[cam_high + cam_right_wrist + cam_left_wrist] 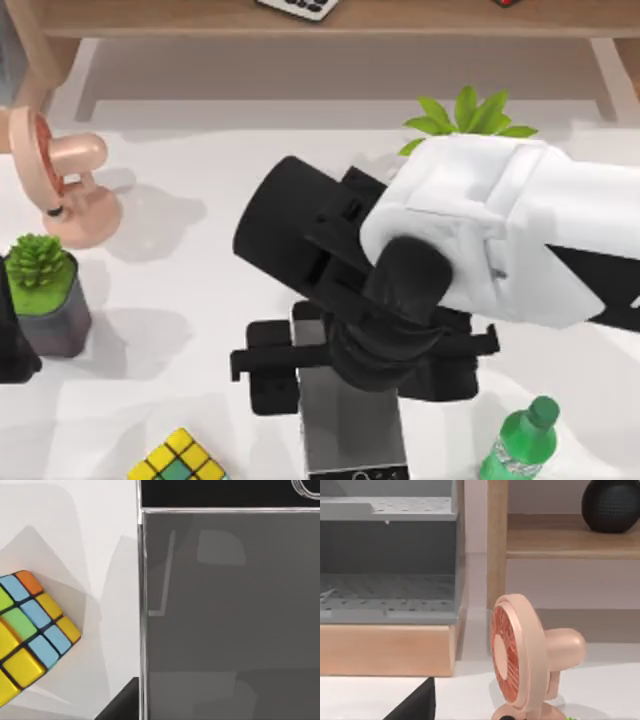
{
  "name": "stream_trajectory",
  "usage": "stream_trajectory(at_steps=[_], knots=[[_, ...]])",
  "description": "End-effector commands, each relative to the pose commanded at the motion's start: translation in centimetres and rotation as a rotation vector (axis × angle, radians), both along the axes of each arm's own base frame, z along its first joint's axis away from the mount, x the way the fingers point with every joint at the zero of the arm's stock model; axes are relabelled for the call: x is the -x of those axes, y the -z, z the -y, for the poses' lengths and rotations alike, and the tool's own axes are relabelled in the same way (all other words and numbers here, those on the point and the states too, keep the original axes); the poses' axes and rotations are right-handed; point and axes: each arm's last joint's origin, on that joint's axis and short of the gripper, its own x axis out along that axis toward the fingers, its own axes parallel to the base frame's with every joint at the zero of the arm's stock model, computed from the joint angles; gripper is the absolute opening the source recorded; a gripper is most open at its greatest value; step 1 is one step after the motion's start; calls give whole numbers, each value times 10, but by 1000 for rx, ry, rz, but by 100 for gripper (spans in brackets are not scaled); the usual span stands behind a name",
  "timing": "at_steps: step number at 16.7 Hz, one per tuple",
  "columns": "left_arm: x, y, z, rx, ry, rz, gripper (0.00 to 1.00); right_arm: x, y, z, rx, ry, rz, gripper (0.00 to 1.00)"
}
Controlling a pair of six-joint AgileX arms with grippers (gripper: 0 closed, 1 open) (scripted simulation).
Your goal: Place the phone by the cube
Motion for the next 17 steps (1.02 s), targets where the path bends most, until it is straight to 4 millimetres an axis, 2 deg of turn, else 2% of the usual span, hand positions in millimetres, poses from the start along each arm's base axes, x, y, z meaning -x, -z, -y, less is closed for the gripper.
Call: stream_trajectory(at_steps=[6,17], knots=[[0,0,0,0,0,0,100,14,32,-8,100,118,-125,0],[0,0,0,0,0,0,100,13,33,-9,92,138,-131,0]])
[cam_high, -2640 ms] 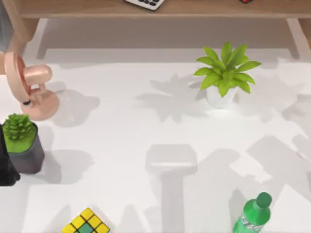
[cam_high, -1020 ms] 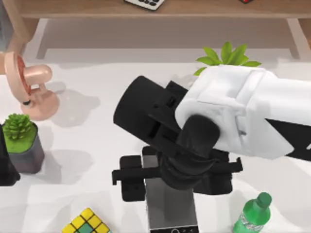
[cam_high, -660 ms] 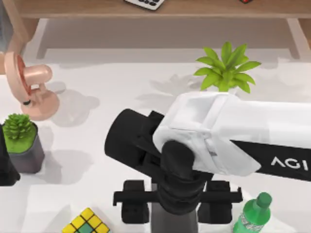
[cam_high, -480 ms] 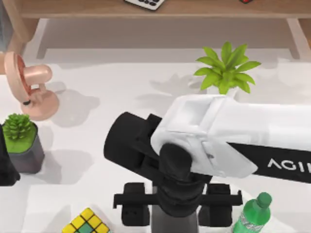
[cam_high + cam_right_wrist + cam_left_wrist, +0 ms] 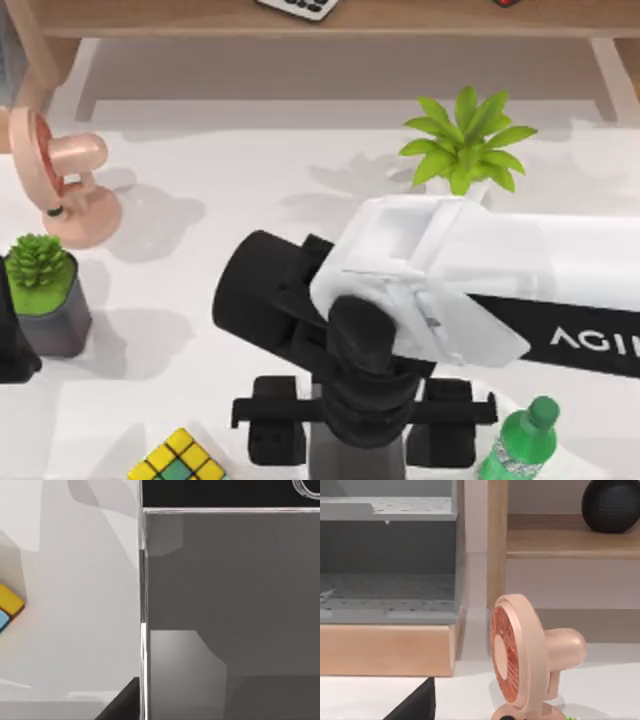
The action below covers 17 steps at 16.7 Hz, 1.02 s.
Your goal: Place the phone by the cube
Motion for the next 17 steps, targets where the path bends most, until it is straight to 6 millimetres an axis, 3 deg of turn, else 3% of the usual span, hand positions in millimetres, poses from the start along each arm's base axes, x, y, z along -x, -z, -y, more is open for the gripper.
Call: stream_trajectory(at_steps=[11,17], knots=[[0,0,0,0,0,0,100,1,-2,-10,-164,13,-58,0],[0,0,0,0,0,0,100,2,13,-11,-163,3,-53,0]])
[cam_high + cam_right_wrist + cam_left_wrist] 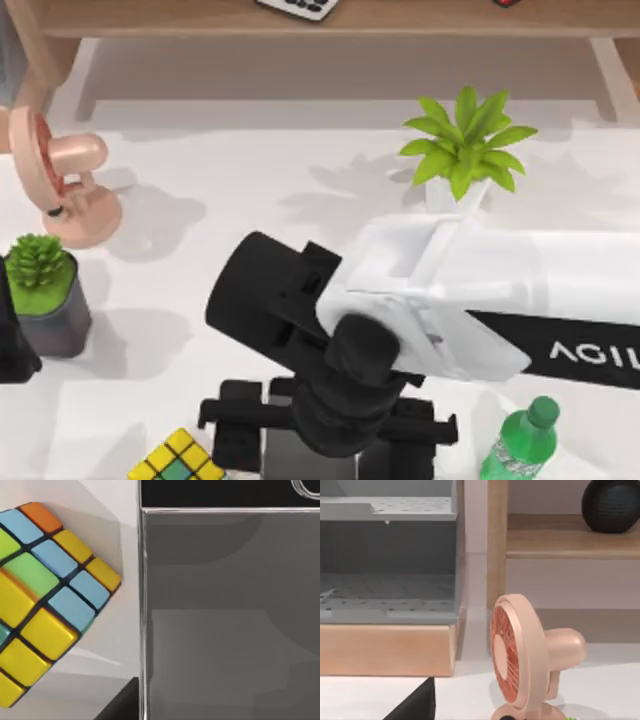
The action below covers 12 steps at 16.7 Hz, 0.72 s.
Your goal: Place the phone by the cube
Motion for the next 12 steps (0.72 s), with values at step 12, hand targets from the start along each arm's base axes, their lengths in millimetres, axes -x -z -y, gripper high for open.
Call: stream_trajectory(at_steps=[12], knots=[[0,0,0,0,0,0,100,0,44,10,179,-14,49,0]])
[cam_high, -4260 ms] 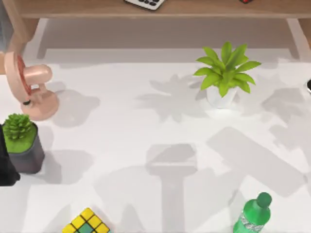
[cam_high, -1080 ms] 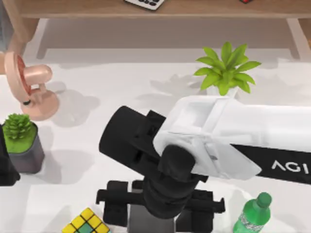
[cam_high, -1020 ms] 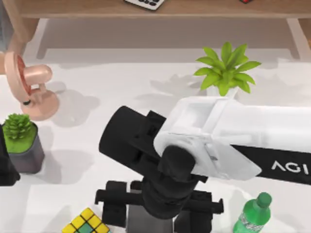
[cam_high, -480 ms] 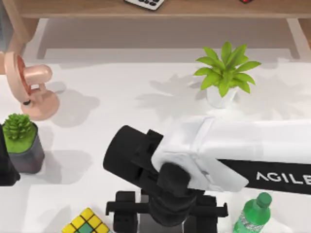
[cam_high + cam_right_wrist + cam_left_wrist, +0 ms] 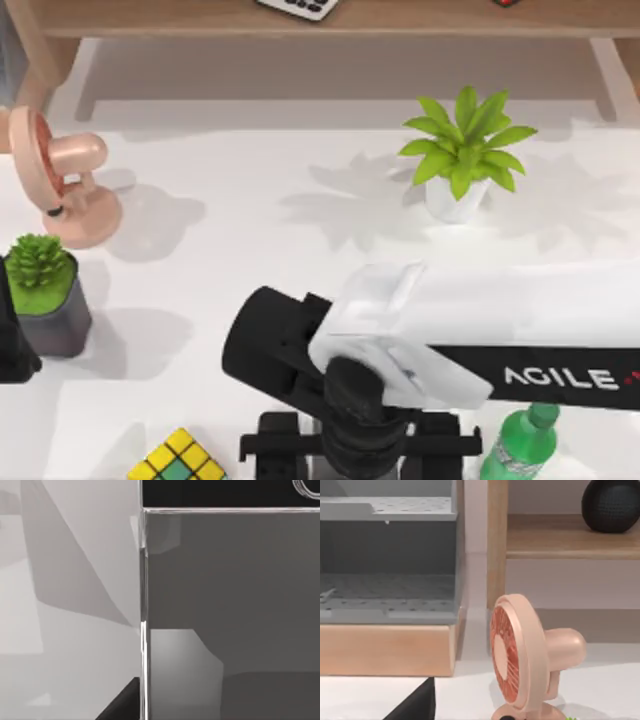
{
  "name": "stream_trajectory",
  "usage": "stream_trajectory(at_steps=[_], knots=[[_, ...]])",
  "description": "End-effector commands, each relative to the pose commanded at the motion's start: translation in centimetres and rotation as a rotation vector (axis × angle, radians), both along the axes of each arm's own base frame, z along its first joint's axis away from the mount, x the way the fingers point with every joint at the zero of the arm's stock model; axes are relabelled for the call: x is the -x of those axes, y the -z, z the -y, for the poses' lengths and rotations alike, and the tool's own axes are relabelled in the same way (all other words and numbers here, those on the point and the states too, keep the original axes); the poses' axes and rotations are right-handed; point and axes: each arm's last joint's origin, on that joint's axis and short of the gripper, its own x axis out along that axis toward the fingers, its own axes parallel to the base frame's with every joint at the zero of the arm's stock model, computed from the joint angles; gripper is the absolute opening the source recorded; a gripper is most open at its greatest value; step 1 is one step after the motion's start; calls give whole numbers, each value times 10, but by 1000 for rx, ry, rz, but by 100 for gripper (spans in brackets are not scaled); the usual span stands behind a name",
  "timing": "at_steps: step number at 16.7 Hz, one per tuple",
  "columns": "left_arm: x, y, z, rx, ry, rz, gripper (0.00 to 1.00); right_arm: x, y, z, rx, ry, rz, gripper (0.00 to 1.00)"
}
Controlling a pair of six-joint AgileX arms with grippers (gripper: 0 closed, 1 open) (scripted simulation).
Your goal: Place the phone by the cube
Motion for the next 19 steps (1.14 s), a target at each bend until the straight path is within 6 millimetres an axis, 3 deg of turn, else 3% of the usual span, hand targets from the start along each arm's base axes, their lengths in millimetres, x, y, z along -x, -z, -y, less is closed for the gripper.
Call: stream_trajectory(at_steps=[13,19], knots=[[0,0,0,0,0,0,100,0,0,0,0,0,0,98],[0,0,0,0,0,0,100,0,0,0,0,0,0,100]])
